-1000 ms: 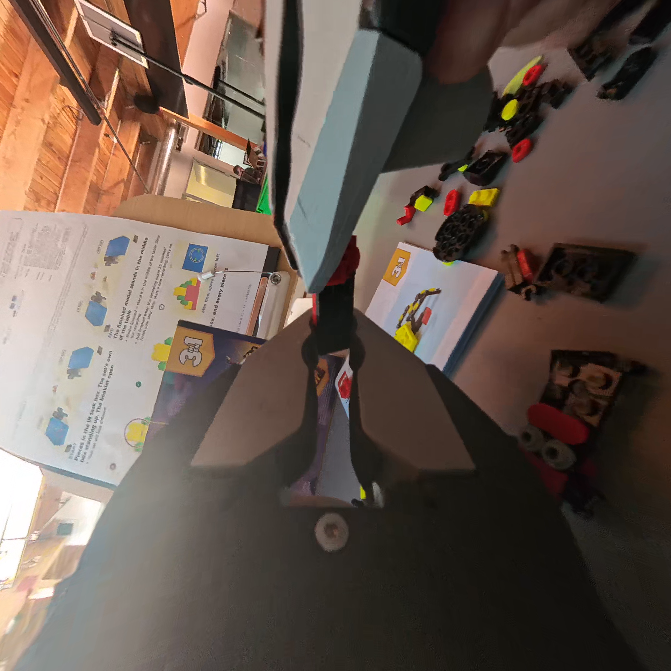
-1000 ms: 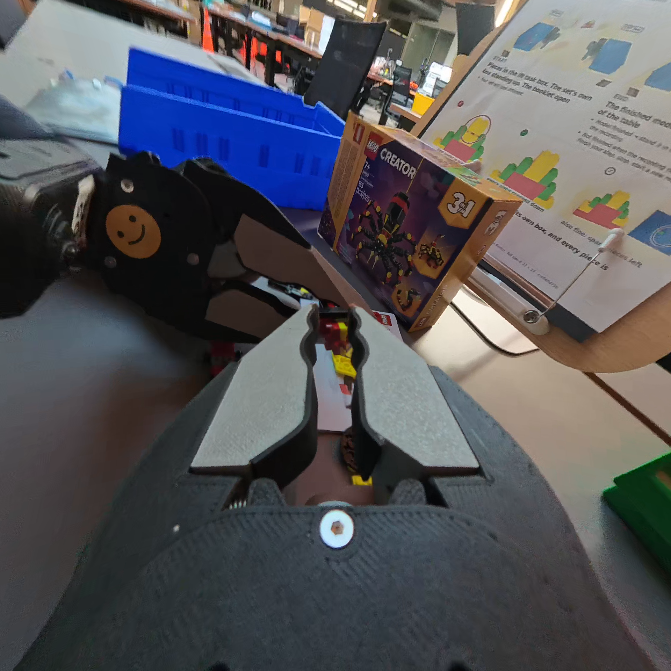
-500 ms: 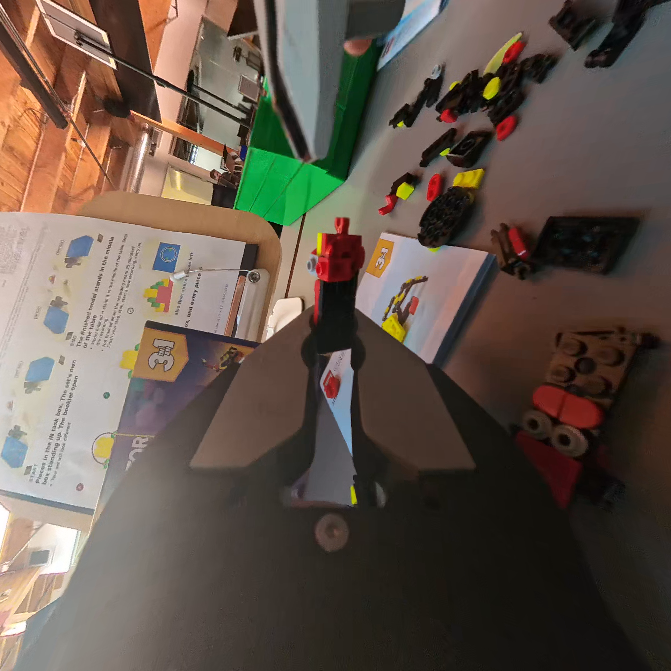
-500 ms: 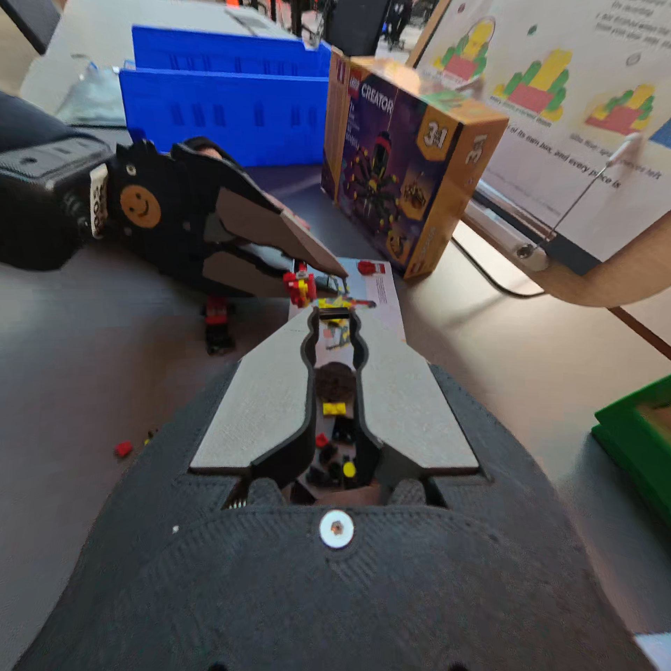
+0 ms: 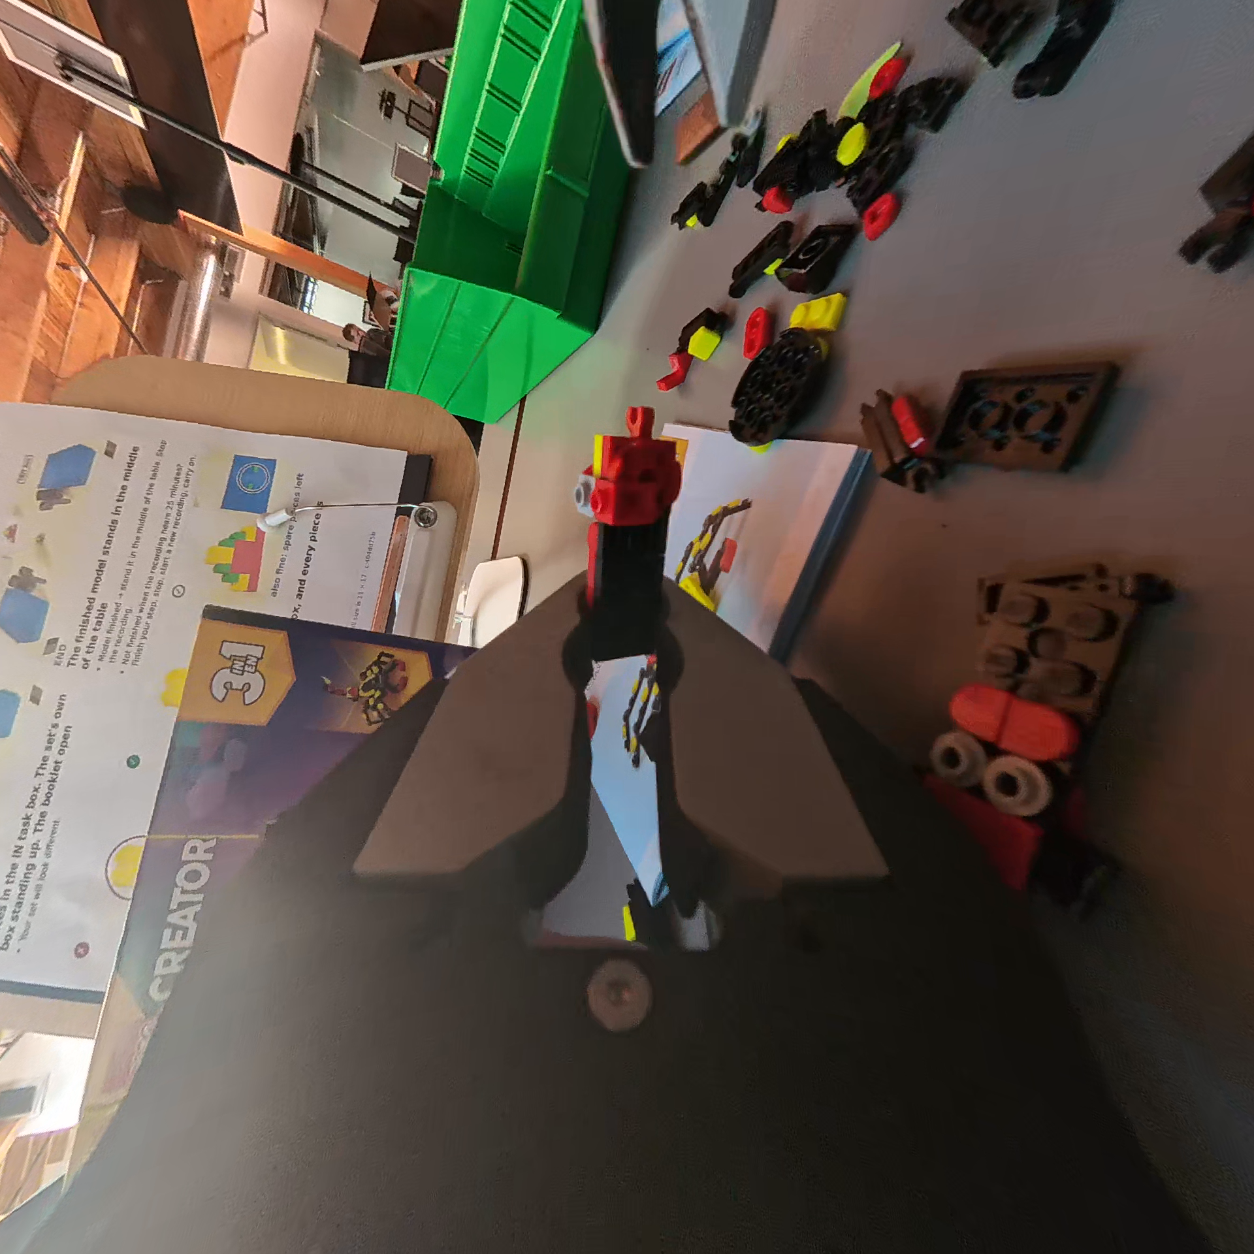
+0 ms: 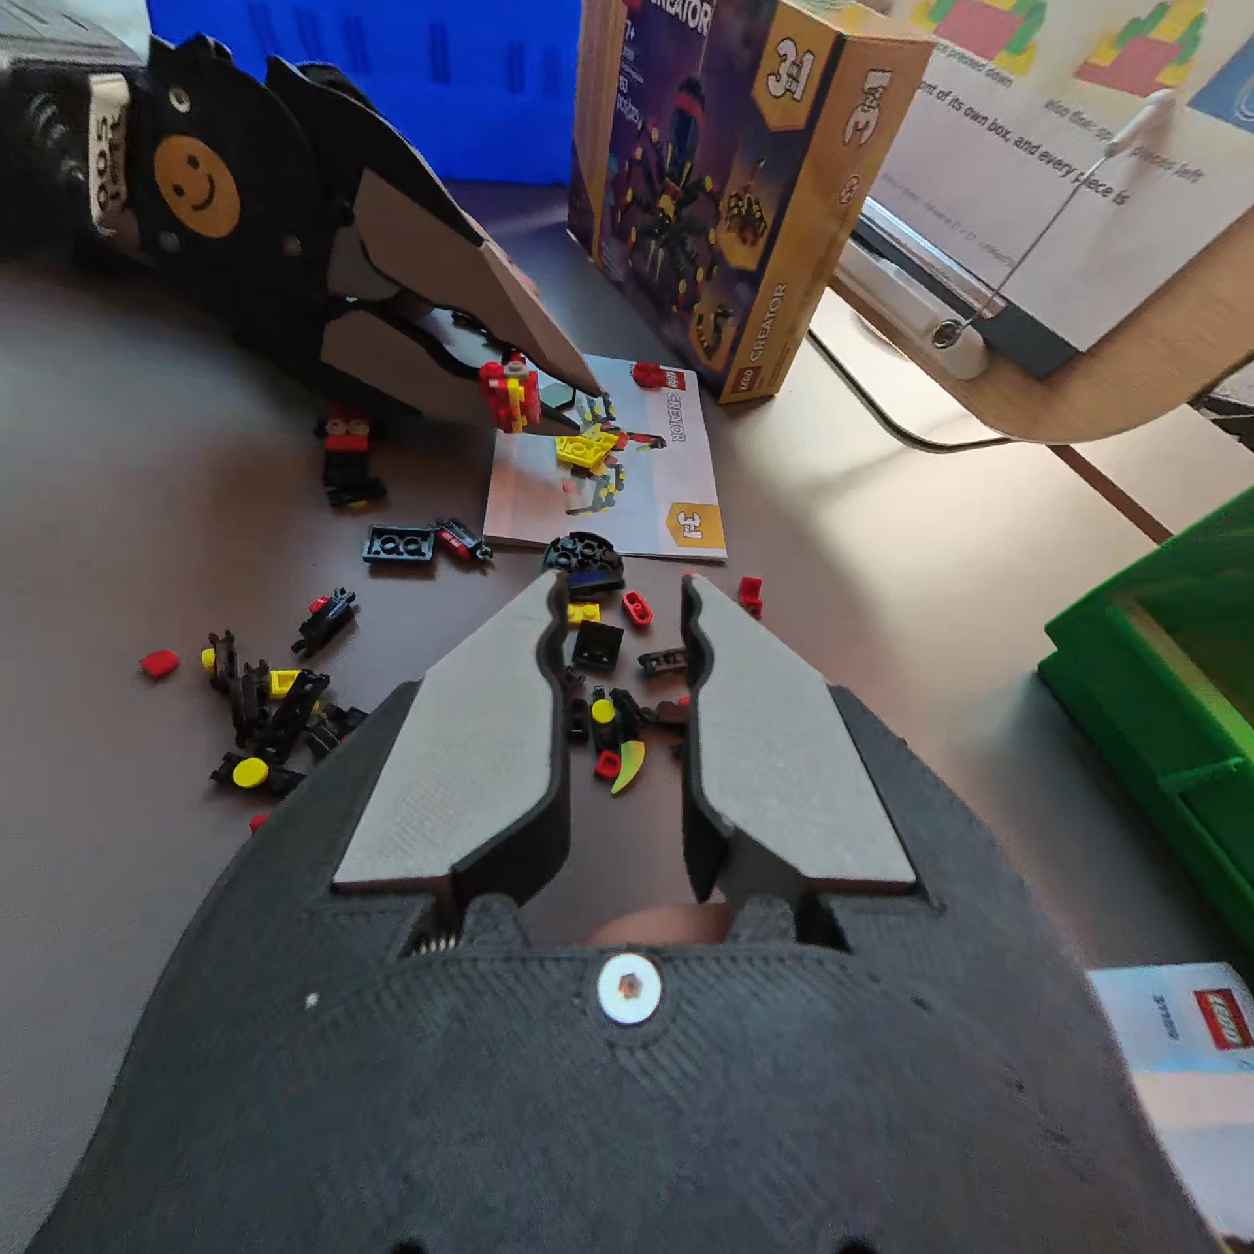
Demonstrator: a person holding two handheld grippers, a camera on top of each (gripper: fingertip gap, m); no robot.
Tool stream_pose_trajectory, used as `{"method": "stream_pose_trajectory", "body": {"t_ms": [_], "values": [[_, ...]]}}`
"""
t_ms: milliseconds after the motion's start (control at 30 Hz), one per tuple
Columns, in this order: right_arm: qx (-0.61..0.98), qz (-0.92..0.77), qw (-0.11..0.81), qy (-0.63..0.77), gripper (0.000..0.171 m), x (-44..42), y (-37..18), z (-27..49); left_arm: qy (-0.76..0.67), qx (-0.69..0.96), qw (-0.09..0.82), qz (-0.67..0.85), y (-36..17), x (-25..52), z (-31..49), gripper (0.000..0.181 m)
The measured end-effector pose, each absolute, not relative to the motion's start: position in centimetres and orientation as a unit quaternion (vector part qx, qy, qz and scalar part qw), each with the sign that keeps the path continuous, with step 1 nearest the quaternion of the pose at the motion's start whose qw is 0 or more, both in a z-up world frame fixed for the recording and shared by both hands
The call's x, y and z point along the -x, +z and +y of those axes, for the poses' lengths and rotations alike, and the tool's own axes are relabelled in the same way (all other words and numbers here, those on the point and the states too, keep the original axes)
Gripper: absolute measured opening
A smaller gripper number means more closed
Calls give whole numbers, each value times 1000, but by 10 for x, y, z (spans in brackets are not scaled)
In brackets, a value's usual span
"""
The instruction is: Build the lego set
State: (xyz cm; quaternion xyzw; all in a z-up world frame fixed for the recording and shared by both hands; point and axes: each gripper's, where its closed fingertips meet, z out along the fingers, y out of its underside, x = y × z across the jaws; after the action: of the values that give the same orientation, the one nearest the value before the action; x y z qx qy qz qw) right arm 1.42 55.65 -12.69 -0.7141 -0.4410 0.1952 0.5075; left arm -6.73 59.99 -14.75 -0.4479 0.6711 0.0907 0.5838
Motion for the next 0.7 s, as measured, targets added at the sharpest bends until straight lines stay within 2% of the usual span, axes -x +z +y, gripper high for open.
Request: {"method": "stream_pose_trajectory", "body": {"t_ms": [67,133,200,300,367,433,467,533,567,600,633,667,700], "values": [[713,-460,507,153,13,-18,-133,552,84,450,584,670,-147,67,599,11],[724,-480,480,124,13,-17,-145,545,86,452,583,670,-148,68,599,11],[750,-480,431,146,25,-12,-158,536,87,452,585,667,-147,68,600,11],[771,-434,446,135,42,-15,-153,545,75,464,583,662,-147,69,602,11],[787,-432,417,138,53,-14,-158,541,69,471,579,662,-149,70,603,11],[803,-448,383,87,62,-23,-168,540,68,472,577,663,-150,70,603,11],[805,-450,379,75,61,-24,-169,540,67,471,576,665,-150,70,602,11],[814,-452,355,90,43,-20,-173,535,70,465,575,669,-151,68,600,11],[821,-452,338,89,43,-21,-173,533,70,462,576,671,-151,67,599,11],[826,-446,335,86,56,-23,-168,535,70,459,576,673,-151,66,598,11],[823,-437,347,109,54,-19,-160,535,70,456,577,674,-151,66,597,11],[814,-436,355,147,30,-11,-152,531,69,453,577,676,-150,65,596,11],[812,-441,349,155,25,-11,-152,530,68,451,577,677,-151,65,595,11]]}}
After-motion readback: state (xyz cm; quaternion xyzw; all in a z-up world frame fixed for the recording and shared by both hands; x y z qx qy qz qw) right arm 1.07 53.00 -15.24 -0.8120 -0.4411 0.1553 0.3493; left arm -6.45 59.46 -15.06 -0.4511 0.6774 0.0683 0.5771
